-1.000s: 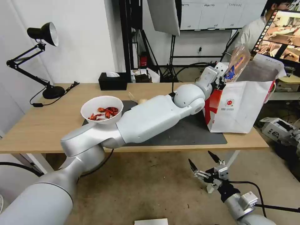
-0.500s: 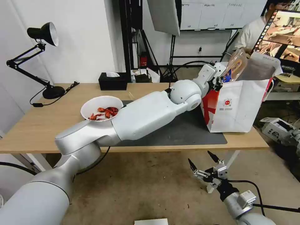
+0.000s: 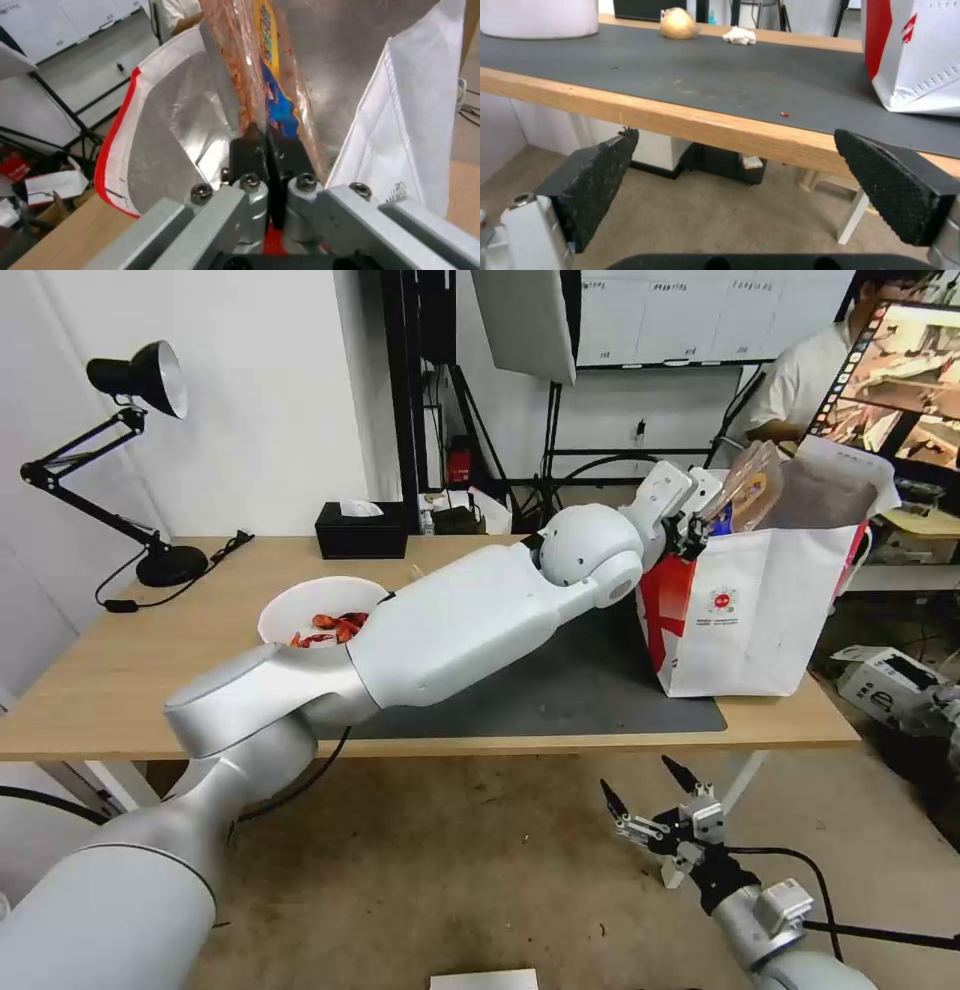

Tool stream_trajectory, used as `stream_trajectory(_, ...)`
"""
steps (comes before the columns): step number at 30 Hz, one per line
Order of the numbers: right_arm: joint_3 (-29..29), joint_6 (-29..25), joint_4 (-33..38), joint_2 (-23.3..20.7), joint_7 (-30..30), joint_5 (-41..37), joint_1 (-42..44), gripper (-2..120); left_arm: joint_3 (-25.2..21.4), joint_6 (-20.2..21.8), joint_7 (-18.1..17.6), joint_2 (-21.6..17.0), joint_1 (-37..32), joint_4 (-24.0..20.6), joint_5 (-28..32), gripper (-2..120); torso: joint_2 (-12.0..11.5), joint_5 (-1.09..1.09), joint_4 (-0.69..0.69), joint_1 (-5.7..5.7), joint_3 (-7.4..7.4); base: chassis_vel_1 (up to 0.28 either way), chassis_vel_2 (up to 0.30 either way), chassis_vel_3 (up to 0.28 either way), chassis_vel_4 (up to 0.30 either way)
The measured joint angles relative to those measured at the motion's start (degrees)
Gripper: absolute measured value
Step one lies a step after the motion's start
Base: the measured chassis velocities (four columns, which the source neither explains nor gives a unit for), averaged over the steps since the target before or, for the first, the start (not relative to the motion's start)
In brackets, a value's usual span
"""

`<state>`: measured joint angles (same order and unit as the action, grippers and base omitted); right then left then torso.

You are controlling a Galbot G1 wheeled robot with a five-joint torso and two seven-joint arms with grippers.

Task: Pick up the trash from the table and place it into the takeout bag.

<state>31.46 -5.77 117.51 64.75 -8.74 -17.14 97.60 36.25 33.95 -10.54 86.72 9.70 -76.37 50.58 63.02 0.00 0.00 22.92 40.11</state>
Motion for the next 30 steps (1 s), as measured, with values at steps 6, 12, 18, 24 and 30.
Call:
stream_trajectory(6,0.0,0.0,-0.1,0.2,0.0,0.2,0.0,100,-0.4,0.9,0.6,0.6,0.1,-0.1,0.0,0,0.0,0.00,0.00,0.00,0.00,0.000,0.000,0.000,0.000)
stream_trajectory(12,0.0,0.0,-0.1,0.3,0.0,0.3,0.0,100,-0.4,0.8,0.5,1.0,-0.7,-0.2,-0.2,2,0.0,0.00,-0.01,0.00,0.00,0.000,0.000,0.000,0.000)
stream_trajectory(18,0.1,0.0,-0.3,0.3,0.0,0.4,-0.1,100,-0.6,0.4,0.1,0.9,-1.1,-0.4,-0.4,23,0.0,0.00,0.00,0.00,0.00,0.000,0.000,0.000,0.000)
stream_trajectory(24,-0.2,0.0,-0.6,0.4,0.1,0.8,-0.4,100,-1.3,0.2,-1.4,0.6,-0.8,-0.6,0.2,48,0.0,0.00,0.00,0.00,0.00,0.000,0.000,0.000,0.000)
stream_trajectory(30,-0.2,0.1,-0.5,0.5,0.1,0.8,-0.4,100,-2.1,-0.6,-2.0,-0.4,-0.7,-2.0,1.3,68,0.0,0.00,-0.01,0.00,0.00,0.000,0.000,0.000,0.000)
